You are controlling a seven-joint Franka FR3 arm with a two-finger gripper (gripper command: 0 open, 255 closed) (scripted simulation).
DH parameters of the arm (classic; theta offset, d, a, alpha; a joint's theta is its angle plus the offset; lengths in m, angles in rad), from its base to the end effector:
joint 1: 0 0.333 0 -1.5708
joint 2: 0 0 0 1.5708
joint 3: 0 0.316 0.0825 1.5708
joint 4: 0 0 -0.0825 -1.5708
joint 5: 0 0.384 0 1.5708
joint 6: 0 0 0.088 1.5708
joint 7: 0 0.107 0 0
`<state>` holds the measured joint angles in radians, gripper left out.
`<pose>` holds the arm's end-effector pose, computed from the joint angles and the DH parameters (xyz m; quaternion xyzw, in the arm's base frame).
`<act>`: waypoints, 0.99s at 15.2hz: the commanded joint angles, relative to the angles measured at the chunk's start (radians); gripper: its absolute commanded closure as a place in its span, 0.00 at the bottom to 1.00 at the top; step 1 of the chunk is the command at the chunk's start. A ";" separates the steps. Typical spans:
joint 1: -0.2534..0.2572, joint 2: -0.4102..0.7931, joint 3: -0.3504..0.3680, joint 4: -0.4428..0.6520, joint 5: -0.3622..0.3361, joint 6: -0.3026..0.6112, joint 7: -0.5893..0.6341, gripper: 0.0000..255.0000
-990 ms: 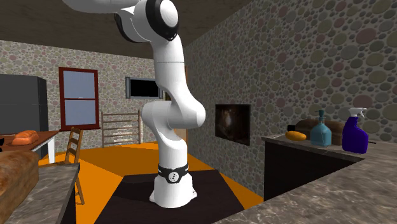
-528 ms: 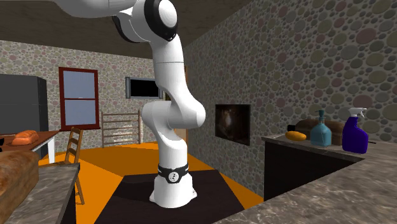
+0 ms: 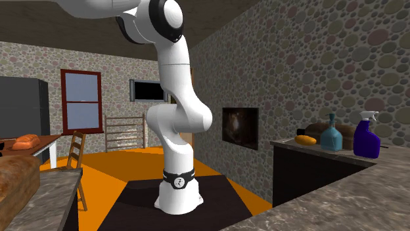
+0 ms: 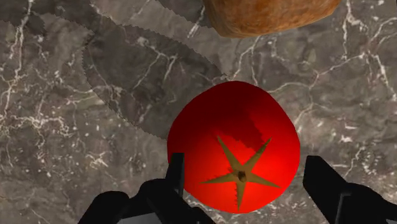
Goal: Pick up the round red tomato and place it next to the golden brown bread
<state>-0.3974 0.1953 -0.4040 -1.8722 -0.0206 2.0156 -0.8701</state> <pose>0.4242 -0.4248 0.4142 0.9978 0.0416 -0.0474 0.0183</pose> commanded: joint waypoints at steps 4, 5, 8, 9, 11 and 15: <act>0.002 -0.010 0.000 0.023 -0.004 -0.032 0.002 0.00; 0.004 -0.018 0.000 0.047 -0.007 -0.063 0.005 0.00; 0.007 -0.029 0.001 0.094 -0.011 -0.121 0.007 0.00; 0.007 -0.029 0.001 0.094 -0.011 -0.121 0.007 0.00; 0.007 -0.029 0.001 0.094 -0.011 -0.121 0.007 0.00; 0.007 -0.029 0.001 0.094 -0.011 -0.121 0.007 0.00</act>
